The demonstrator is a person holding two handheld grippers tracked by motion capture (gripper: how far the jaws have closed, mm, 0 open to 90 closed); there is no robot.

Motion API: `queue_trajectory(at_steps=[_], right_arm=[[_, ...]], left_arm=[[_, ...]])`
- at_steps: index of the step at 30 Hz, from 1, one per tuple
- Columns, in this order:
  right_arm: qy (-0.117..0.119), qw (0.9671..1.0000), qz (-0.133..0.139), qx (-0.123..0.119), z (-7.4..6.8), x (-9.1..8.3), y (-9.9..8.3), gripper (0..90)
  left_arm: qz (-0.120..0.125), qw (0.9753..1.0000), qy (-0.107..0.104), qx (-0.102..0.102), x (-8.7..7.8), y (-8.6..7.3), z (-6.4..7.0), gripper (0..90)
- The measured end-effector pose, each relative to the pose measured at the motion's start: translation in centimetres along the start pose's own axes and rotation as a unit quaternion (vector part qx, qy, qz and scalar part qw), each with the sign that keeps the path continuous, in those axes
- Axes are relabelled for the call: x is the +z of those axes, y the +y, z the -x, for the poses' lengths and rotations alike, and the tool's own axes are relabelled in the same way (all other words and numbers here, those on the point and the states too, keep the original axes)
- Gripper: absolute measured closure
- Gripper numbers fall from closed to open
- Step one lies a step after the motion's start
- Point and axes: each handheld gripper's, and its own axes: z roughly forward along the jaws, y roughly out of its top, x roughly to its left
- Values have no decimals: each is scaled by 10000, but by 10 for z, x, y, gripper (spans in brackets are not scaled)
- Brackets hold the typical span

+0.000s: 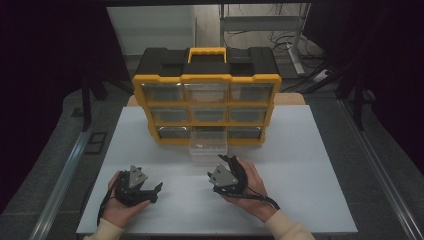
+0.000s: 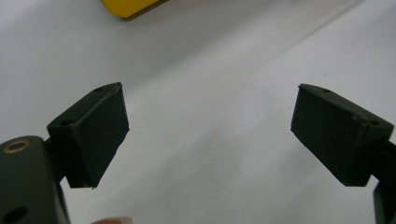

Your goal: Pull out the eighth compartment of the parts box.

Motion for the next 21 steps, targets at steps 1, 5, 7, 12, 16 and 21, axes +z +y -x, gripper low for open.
queue_trajectory(at_steps=[1, 5, 7, 12, 16, 21], right_arm=[[101, 9999, 18, 130, 2, -1, -1, 333], [484, 9966, 66, 663, 11, -7, -4, 329], [703, 9933, 89, 916, 15, -10, -6, 324], [1176, 9815, 146, 1502, 26, -18, -13, 318], [1405, 9739, 153, 1774, 31, -22, -21, 317], [1657, 9659, 96, 1985, 35, -29, -31, 309]], left_arm=[[-2, 10000, -1, 1, 0, 0, 0, 117], [6, 10000, 0, -10, 0, 0, -1, 117], [-5, 10000, 1, -18, 0, -1, -1, 117], [1, 10000, -15, -27, 1, -1, -1, 117], [-1, 10000, -19, -62, 1, -2, -1, 117], [-6, 10000, -30, -48, 0, -4, 0, 117]])
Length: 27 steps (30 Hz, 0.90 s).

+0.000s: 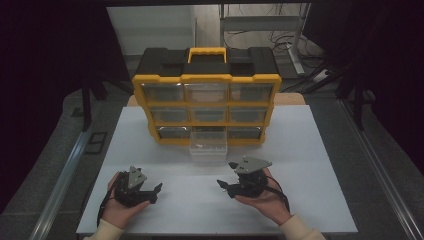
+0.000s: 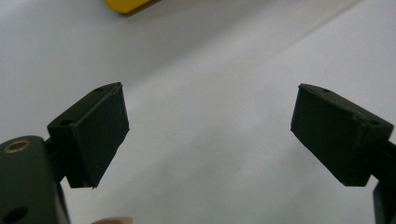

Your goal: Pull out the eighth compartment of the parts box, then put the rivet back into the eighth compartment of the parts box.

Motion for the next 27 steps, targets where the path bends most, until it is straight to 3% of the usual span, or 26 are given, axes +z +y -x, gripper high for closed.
queue_trajectory(at_steps=[11, 20, 27], right_arm=[[121, 9991, -278, 310, 12, -12, -18, 277], [-145, 9966, -306, 746, 32, -29, -37, 274], [-151, 9961, -405, 775, 35, -27, -37, 255]], left_arm=[[18, 9999, 31, 104, -1, 3, 3, 117], [11, 9999, 62, 129, -2, 4, 5, 117], [50, 9999, 47, 94, -3, 3, 3, 117]])
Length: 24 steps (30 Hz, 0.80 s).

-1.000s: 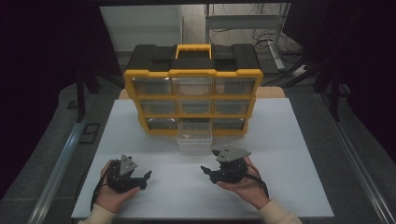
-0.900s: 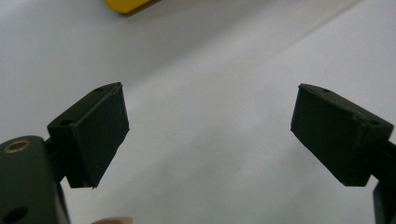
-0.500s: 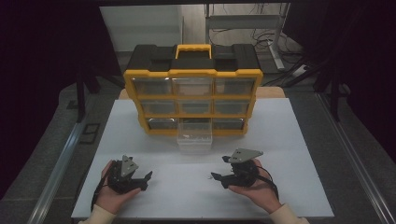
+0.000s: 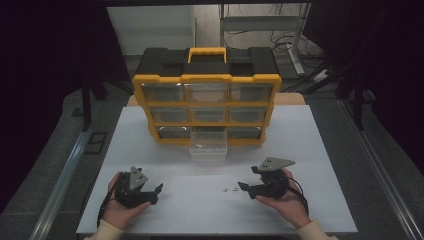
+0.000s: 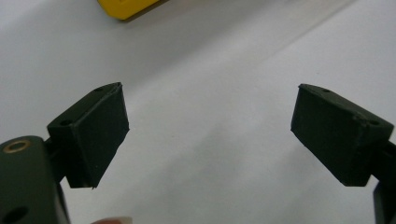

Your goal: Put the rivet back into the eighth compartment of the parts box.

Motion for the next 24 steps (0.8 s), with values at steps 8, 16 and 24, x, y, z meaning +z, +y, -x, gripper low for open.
queue_trajectory(at_steps=[8, 16, 24], right_arm=[[-30, 9999, -139, 28, 1, 0, 5, 250], [-91, 9992, -395, -20, 3, 7, 10, 259], [-86, 9977, -667, -74, 5, 9, 8, 265]], left_arm=[[18, 10000, -43, 24, 2, 2, 1, 117], [3, 10000, -91, 24, 4, 2, -1, 117], [-22, 9999, -78, 120, 7, 6, 3, 117]])
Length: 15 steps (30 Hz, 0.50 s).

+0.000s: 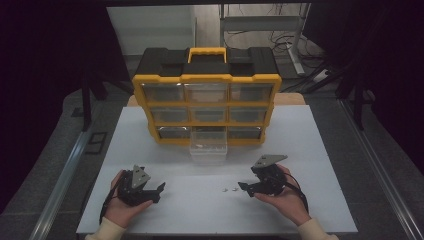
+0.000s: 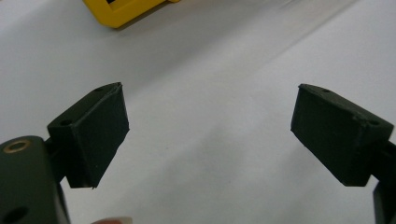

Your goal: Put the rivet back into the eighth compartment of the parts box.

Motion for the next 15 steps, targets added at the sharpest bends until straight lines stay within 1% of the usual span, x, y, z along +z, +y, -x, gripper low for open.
queue_trajectory(at_steps=[3, 7, 11, 15], right_arm=[[52, 9999, -139, 7, 1, 0, -1, 267], [91, 9994, -322, -98, -1, 5, 0, 263], [150, 9983, -528, -179, -3, 10, 2, 253], [192, 9969, -714, -281, -5, 13, 3, 264]], left_arm=[[-25, 10000, -14, 19, 1, 0, 2, 117], [-25, 10000, 14, 1, -2, -2, 1, 117], [4, 10000, 31, -74, -3, -4, 0, 117], [-22, 10000, 37, -41, -3, -4, 1, 117]])
